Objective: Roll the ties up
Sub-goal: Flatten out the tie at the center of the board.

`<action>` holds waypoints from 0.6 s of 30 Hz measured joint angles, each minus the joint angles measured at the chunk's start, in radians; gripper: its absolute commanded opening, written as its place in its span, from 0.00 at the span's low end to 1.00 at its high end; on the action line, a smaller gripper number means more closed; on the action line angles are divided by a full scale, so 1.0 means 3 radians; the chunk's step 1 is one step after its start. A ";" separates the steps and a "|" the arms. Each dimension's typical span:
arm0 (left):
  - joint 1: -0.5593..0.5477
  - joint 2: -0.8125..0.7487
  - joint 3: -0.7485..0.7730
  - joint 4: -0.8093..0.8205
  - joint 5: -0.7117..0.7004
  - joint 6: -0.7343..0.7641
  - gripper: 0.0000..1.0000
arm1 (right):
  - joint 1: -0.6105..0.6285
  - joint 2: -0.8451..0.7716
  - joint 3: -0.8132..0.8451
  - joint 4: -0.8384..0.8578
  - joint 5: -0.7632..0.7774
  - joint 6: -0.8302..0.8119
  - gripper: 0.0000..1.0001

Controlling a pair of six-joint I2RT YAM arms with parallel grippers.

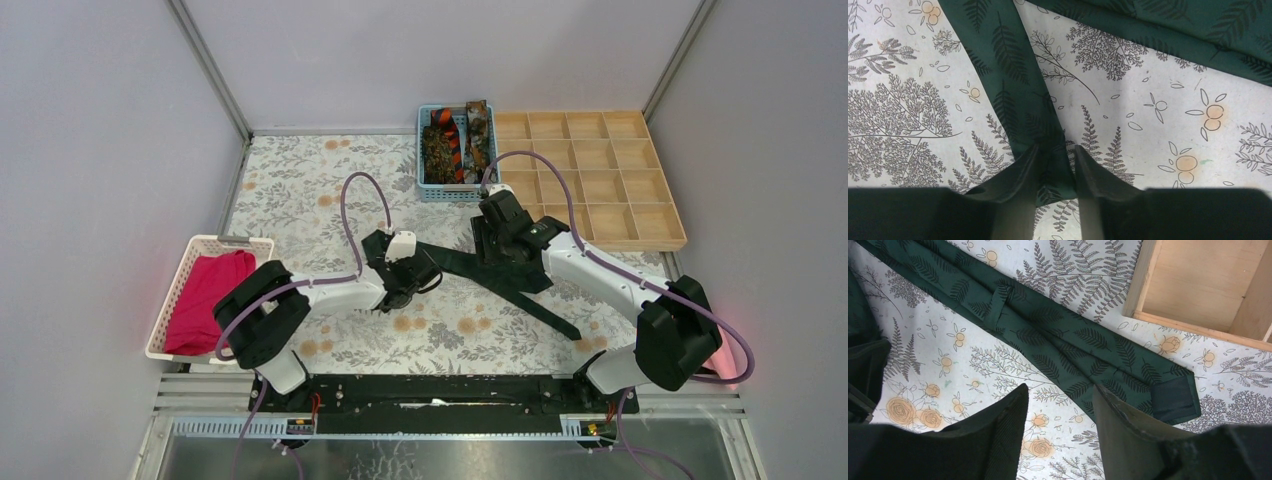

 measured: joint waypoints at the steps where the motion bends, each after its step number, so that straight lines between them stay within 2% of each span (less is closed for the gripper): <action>1: 0.0000 0.0010 0.0008 -0.0010 0.0000 -0.0003 0.21 | 0.0000 0.0001 0.0000 0.0001 0.0000 -0.0003 0.45; 4: 0.0000 0.0015 0.0041 -0.0072 0.0001 -0.0020 0.00 | 0.0000 0.0010 -0.0003 0.0006 0.0000 0.0000 0.42; 10: 0.0033 -0.0172 0.0156 -0.0248 0.0011 -0.0052 0.00 | 0.0000 0.0043 -0.0111 0.0066 0.0011 0.0011 0.27; 13: 0.0127 -0.0459 0.0271 -0.0305 0.0050 -0.0038 0.00 | 0.0000 0.0045 -0.0182 0.0072 0.0011 0.0013 0.25; 18: 0.0594 -0.0848 0.0594 -0.0289 0.0130 0.0057 0.00 | 0.0000 0.0058 -0.0220 0.0081 0.0009 0.0015 0.23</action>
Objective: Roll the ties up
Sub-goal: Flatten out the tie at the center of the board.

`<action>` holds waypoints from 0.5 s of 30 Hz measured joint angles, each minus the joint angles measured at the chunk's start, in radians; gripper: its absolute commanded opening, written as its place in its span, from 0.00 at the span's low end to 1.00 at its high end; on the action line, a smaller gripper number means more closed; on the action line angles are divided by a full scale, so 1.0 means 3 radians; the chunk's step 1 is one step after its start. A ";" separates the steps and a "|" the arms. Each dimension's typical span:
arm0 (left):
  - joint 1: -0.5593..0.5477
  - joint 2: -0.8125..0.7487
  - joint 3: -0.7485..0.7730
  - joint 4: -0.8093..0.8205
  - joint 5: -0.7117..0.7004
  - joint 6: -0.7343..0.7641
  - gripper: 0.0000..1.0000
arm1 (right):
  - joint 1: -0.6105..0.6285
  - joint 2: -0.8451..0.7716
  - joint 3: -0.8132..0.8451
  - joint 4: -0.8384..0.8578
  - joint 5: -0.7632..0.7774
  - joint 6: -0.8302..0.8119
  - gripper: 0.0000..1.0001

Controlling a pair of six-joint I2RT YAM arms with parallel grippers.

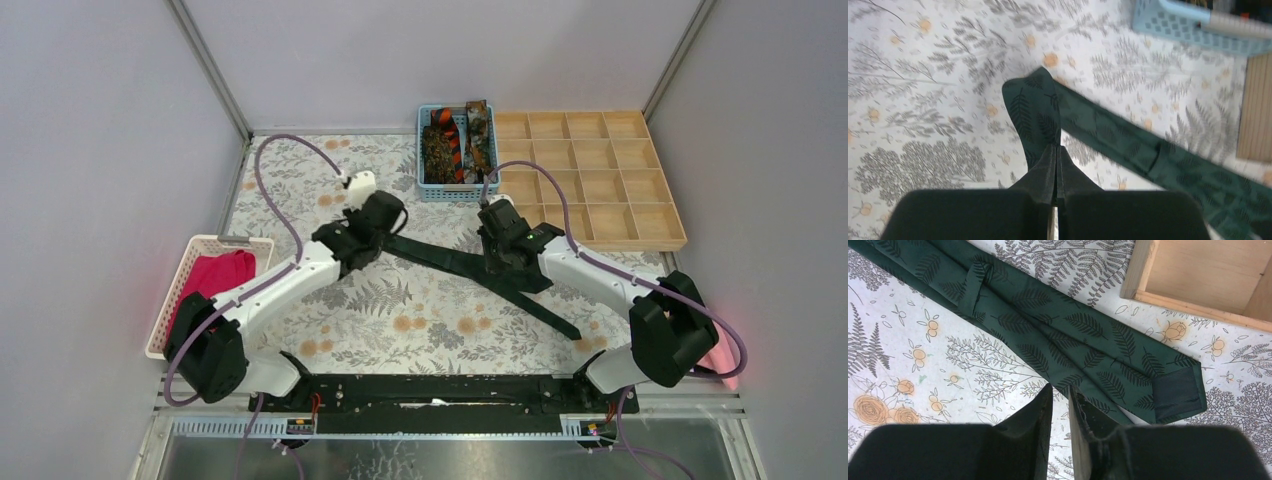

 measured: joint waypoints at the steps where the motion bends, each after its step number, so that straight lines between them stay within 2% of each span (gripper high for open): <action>1: 0.0123 -0.0025 0.0062 0.0020 0.0023 0.0034 0.00 | 0.0000 0.0010 -0.0004 0.0008 0.0000 0.0000 0.23; 7: 0.0732 0.0170 0.0107 0.0178 0.0338 0.0172 0.00 | -0.0004 0.0089 -0.0045 0.0017 0.0051 0.0034 0.09; 9: 0.0861 0.0254 0.0107 0.0211 0.0407 0.0195 0.00 | -0.0020 0.0111 -0.0067 0.0017 0.0075 0.0052 0.08; 11: 0.1012 0.0383 0.0108 0.0281 0.0474 0.0219 0.00 | -0.0066 0.0145 -0.0088 0.0017 0.0095 0.0075 0.11; 13: 0.1139 0.0516 0.0112 0.0334 0.0529 0.0243 0.00 | -0.0130 0.0205 -0.0095 0.0018 0.0123 0.0095 0.22; 15: 0.1258 0.0666 0.0141 0.0360 0.0581 0.0262 0.00 | -0.0189 0.0275 -0.0106 0.0025 0.0144 0.0127 0.25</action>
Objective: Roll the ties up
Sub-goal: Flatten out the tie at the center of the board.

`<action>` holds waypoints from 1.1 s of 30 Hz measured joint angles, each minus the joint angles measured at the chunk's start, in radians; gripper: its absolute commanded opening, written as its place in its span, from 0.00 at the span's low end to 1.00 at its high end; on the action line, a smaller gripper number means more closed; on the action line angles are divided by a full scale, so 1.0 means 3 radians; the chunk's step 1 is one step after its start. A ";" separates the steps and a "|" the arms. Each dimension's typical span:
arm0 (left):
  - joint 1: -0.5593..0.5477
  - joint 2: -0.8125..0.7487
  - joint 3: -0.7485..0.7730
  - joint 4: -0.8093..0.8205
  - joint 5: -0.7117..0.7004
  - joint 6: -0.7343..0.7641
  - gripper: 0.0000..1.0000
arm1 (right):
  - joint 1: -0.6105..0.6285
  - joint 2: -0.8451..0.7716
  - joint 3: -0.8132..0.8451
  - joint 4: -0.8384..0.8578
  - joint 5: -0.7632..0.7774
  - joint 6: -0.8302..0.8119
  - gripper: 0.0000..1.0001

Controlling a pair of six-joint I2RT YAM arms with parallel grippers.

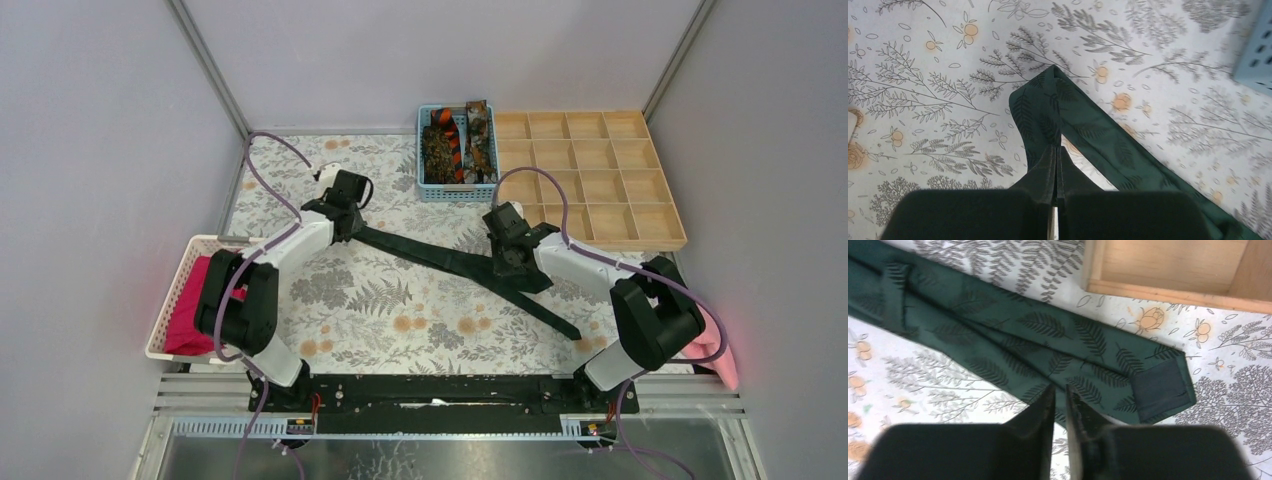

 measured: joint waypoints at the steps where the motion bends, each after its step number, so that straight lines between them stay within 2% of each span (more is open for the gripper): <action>1: 0.0065 0.0081 0.0015 0.0028 0.0033 0.0008 0.00 | -0.0031 0.0032 -0.0027 0.0018 0.0010 0.0008 0.26; 7: 0.0401 0.0379 0.0066 0.0165 0.0203 0.0014 0.00 | -0.0195 0.0076 -0.0181 0.0029 0.0022 0.0064 0.27; 13: 0.0561 0.0591 0.0117 0.0221 0.0317 0.0013 0.00 | -0.0322 0.0226 -0.0186 0.0013 0.0065 0.0123 0.25; 18: 0.0627 0.0678 0.0131 0.0270 0.0443 0.0011 0.00 | -0.0379 0.0261 -0.0146 -0.0051 0.0071 0.0242 0.25; 24: 0.0640 0.0718 0.0102 0.0343 0.0698 -0.0015 0.00 | -0.0652 0.0317 -0.0074 -0.0211 0.0182 0.0441 0.25; 33: 0.0615 0.0553 -0.0220 0.0530 0.0980 -0.0102 0.00 | -0.0863 0.0292 -0.0071 -0.0603 0.0295 0.0748 0.27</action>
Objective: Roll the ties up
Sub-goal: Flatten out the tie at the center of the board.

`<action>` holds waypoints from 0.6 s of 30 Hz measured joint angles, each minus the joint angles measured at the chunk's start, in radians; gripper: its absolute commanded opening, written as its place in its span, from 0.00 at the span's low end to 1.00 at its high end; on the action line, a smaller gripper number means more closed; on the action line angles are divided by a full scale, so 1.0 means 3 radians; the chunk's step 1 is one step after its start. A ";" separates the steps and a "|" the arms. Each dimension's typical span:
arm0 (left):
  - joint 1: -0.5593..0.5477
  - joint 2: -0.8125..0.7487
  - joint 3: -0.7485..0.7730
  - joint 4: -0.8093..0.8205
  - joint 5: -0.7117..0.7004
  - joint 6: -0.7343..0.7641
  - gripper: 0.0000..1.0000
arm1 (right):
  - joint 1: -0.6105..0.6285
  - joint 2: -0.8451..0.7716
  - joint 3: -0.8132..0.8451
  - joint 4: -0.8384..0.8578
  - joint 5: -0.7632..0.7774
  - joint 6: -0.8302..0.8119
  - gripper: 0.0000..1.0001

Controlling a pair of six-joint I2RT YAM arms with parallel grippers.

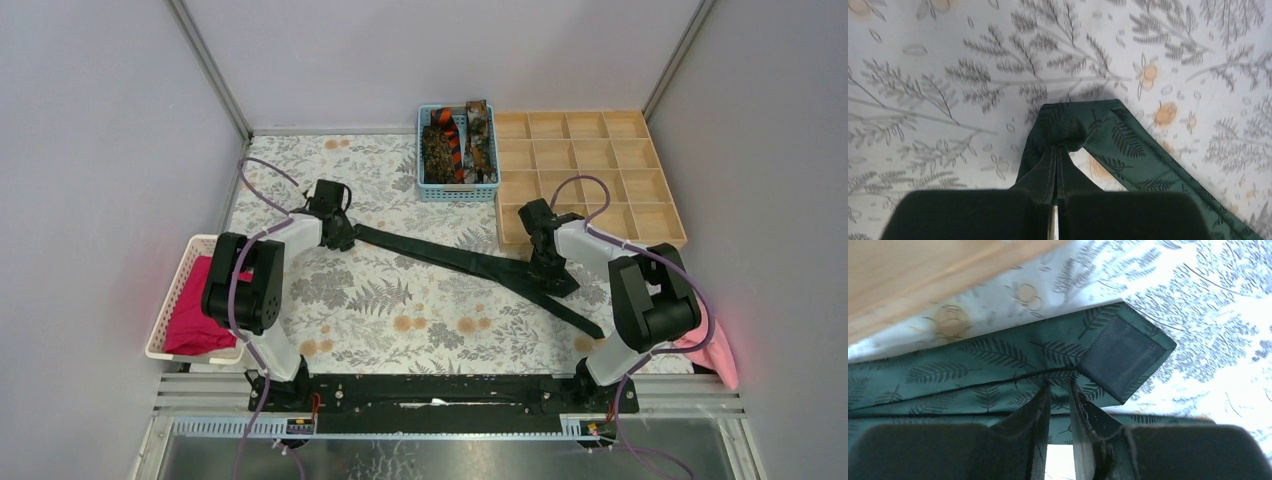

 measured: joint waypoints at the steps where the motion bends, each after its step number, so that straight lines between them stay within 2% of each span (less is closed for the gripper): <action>1: -0.0024 -0.0055 -0.0060 -0.0001 0.0022 -0.0014 0.00 | -0.0023 -0.0003 0.0000 -0.0064 0.0008 0.0033 0.27; 9: -0.0407 -0.0470 -0.0443 -0.0067 0.0146 -0.0132 0.00 | -0.0075 0.0009 -0.0015 -0.0636 0.0052 0.0205 0.28; 18: -0.0566 -0.1144 -0.1027 -0.0172 0.0240 -0.0359 0.00 | -0.0273 -0.0031 -0.0064 -0.0841 0.0174 0.0346 0.27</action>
